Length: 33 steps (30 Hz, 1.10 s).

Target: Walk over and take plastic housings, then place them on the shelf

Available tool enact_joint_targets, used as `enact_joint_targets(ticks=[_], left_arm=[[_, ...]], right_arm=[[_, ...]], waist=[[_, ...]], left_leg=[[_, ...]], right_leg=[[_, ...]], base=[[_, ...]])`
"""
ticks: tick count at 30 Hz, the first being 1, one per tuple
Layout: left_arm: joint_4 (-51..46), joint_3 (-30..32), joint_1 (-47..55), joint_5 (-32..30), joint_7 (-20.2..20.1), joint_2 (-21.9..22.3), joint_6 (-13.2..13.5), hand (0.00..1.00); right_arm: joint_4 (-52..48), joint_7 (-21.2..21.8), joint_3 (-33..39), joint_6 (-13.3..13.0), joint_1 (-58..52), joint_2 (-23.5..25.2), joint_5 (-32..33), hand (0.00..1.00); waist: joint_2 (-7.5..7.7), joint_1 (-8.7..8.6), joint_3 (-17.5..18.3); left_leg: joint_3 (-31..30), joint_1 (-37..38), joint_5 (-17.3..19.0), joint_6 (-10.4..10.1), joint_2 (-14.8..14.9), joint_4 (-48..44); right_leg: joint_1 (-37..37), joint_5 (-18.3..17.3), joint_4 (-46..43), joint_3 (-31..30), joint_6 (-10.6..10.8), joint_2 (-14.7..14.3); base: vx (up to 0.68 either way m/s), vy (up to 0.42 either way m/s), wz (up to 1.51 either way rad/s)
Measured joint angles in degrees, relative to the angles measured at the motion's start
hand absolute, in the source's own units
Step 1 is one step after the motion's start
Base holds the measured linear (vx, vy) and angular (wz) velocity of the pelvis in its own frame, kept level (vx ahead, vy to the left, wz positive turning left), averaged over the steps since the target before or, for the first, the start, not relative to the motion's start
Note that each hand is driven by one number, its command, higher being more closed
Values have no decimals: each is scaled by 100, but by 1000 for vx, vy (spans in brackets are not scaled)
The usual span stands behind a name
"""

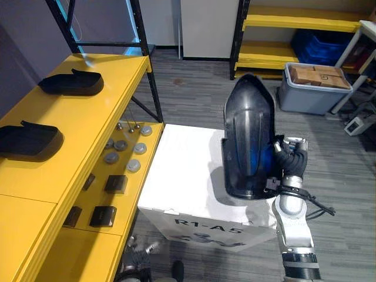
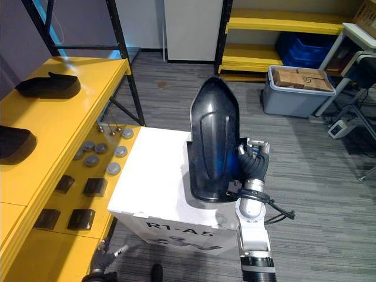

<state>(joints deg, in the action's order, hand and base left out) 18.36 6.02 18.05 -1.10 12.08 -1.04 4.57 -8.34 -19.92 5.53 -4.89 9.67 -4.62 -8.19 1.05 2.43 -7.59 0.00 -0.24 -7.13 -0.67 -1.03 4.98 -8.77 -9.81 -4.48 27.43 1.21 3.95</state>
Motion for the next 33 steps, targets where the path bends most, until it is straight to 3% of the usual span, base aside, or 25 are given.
enact_joint_targets(ticks=[8,14,20,33], left_arm=[[-2854,462,-48,95,436,65,373,0],[-4069,-36,-290,207,585,30,702,0],[-4241,-536,-555,750,312,-119,924,0],[-3826,-1503,-1075,1997,-541,-549,821,0]], right_arm=[[-277,-28,-82,-158,381,3,-7,100],[-603,22,-458,-160,398,1,-14,100],[-686,153,-704,-268,416,-1,-16,100],[-678,458,-1252,-268,666,-18,-7,100]], waist=[[-1,30,73],[-34,13,180],[-86,-23,316],[-74,-40,370]], left_leg=[[-34,19,-7,10,-22,-2],[-39,118,-14,19,-28,-1],[-32,154,-31,41,-21,1],[10,148,-49,63,-10,1]], right_leg=[[-43,0,7,32,1,8],[-144,0,11,37,1,8],[-155,0,-16,19,0,8],[-126,36,-13,-27,-18,8]], base=[[0,0,2],[-14,-7,0],[-53,-11,-2],[-15,-4,-1]])
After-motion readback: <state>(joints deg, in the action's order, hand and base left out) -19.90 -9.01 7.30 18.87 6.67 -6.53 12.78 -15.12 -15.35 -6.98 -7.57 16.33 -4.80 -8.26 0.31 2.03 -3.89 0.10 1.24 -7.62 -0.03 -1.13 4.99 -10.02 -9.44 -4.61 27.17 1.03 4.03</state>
